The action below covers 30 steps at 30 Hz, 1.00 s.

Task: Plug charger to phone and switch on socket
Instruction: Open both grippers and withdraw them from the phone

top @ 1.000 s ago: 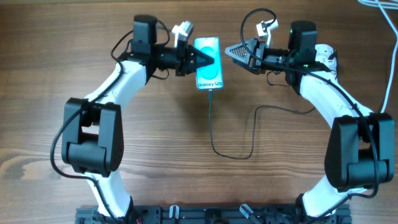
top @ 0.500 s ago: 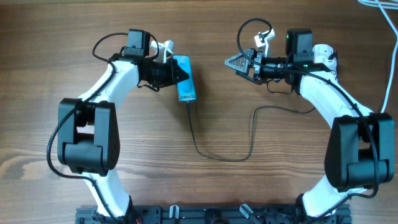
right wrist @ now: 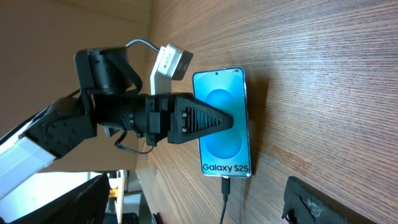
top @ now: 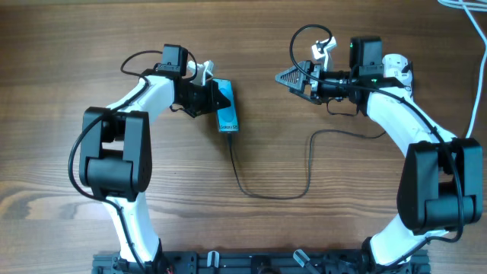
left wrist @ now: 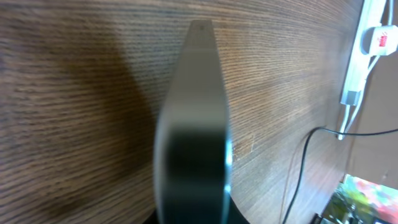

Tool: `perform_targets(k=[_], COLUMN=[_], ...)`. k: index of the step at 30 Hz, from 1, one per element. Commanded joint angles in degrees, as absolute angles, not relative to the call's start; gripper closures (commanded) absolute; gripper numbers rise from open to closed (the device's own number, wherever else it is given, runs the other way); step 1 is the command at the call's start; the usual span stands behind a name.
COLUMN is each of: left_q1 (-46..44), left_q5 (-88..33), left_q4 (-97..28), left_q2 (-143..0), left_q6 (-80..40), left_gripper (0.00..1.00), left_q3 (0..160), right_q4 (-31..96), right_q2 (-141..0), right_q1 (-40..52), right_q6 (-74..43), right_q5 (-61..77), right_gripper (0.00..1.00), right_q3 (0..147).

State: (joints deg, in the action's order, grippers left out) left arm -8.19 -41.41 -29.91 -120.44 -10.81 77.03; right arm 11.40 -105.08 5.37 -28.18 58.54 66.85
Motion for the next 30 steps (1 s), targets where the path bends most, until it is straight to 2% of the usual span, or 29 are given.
perform_targets(k=[1, 13, 21, 24, 30], left_q1=[-8.0, -8.0, -8.0, -8.0, -8.0], left_q5=[-40.4, -39.0, -37.6, -37.4, -36.3], left_q4=[-29.8, -29.7, -29.8, -29.8, -29.9], left_q2=[-121.9, -121.9, -121.9, -121.9, -121.9], left_q6=[-9.4, -9.4, -9.4, -9.4, -9.4], left_gripper=[0.96, 0.83, 0.82, 0.78, 0.76], left_q3=[77.2, 77.2, 77.2, 77.2, 77.2], right_q4=[11.5, 11.5, 11.9, 12.3, 12.3], right_q2=[-105.6, -105.6, -105.6, -105.6, -105.6], right_q1=[5.3, 5.3, 5.3, 5.3, 5.3], right_q6=[-27.0, -27.0, -27.0, -27.0, -27.0], right_q5=[57.8, 57.8, 57.8, 57.8, 57.8], right_gripper=[0.1, 0.1, 0.1, 0.1, 0.1], right_q3=[67.0, 67.0, 67.0, 67.0, 67.0])
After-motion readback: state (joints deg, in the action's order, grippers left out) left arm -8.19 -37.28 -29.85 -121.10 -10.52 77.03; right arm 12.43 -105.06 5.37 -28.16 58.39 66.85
